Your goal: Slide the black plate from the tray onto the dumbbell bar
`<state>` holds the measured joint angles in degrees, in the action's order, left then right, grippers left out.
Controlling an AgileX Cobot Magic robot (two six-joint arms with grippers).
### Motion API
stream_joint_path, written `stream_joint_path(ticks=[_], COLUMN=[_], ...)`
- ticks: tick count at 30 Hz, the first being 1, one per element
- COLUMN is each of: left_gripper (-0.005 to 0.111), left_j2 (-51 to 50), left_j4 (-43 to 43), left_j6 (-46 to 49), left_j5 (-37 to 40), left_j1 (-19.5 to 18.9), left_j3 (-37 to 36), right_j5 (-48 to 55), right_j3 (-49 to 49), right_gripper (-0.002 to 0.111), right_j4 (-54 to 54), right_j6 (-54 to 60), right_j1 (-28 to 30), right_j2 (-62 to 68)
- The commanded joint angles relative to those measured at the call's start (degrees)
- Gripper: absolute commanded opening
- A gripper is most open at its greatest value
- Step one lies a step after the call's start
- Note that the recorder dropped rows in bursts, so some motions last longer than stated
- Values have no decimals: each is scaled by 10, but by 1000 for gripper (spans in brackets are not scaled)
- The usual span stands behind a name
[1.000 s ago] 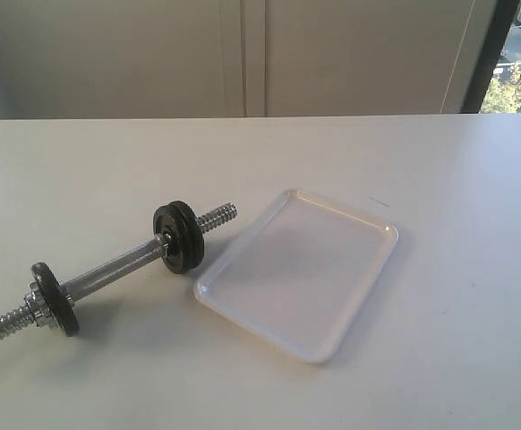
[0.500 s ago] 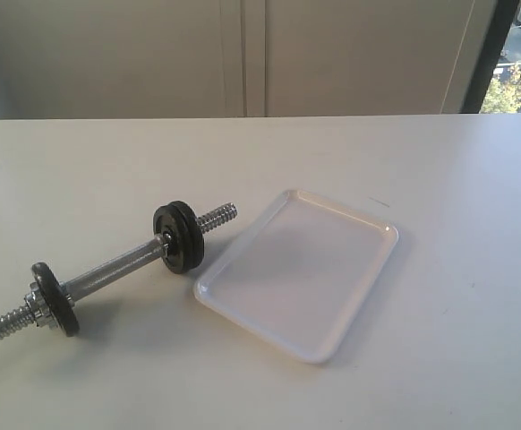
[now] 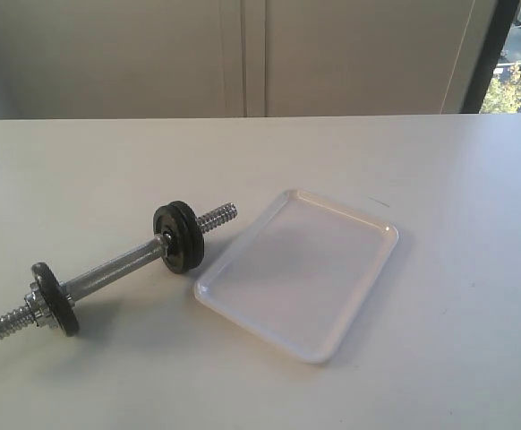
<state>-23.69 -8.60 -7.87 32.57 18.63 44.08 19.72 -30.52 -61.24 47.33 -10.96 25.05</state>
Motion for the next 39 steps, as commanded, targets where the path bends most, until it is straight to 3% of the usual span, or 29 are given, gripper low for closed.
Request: stream_joint_path(ticks=[1,6,12,18,21,32,39], left_gripper=[0,0,0,0,0,0,0], left_j2=[4,4,4,4,4,3,3], left_j4=[1,1,1,1,1,1,1], left_j6=[0,0,0,0,0,1,1], left_j5=[1,1,1,1,1,1,1], left_j1=[-3,-3,-3,-3,-3,-3,-3], left_j3=[-3,-3,-3,-3,-3,-3,-3], right_j5=[-45,-108,-135,-135,-6,-1,-4], right_j3=[58,119,212,305,305,305,305], right_gripper=[1,1,1,1,1,1,1], right_j4=[130,435,550,557,560,549,542], right_j6=[-102,-365,-382,-385,-385,-403,-403], right_j1=[2,2,2,2,3,59,57], right_j2=[-64,-128,-175,-231,-250,-250,-250])
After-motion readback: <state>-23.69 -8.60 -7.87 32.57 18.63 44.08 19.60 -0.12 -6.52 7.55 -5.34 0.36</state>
